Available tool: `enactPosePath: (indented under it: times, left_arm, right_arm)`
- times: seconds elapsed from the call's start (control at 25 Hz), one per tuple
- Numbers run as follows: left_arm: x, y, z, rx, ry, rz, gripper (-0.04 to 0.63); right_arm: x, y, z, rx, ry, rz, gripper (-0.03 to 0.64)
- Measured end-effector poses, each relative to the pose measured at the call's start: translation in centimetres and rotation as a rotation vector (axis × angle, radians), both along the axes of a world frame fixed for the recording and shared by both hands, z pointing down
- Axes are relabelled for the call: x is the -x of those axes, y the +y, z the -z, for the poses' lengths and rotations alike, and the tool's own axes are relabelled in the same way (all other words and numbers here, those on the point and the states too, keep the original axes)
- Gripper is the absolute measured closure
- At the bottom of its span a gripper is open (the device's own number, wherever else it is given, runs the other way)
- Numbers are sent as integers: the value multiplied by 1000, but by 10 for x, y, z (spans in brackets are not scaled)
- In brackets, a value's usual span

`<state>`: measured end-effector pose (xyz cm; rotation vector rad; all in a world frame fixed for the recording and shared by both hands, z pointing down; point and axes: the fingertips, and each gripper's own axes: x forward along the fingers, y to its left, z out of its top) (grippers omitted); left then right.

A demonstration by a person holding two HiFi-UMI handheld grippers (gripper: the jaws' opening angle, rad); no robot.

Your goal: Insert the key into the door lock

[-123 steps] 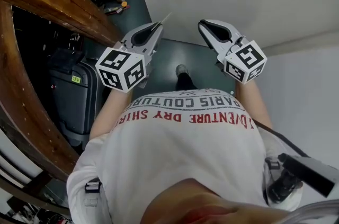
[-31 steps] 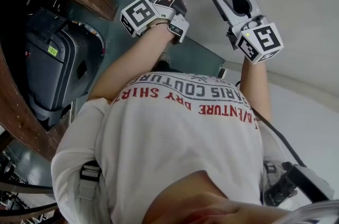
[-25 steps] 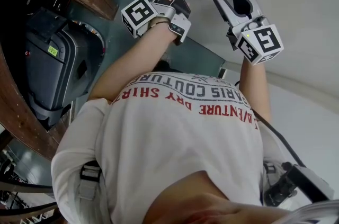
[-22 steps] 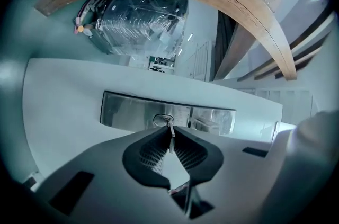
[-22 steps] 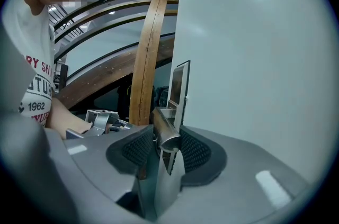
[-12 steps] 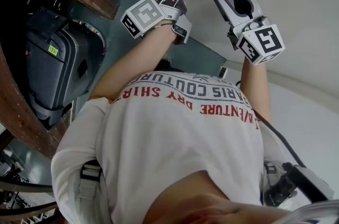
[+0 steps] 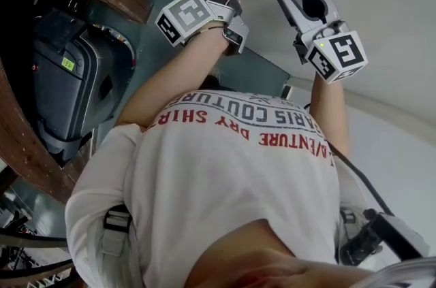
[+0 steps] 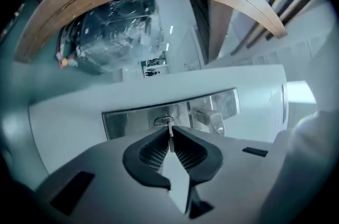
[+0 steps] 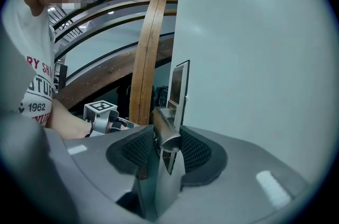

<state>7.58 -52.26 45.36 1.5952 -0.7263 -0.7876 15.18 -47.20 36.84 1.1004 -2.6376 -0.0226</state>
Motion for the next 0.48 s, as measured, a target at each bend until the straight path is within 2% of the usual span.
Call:
enactPosePath:
  times: [0.12,0.48]
  left_arm:
    - [-3,-3,-1,31,84,-18,574]
    - [-6,-9,-1,31,114,-9,572]
  right_arm:
    - [1,3,0,1,0,1,468]
    - [0,2,-1,5,-3,2,468]
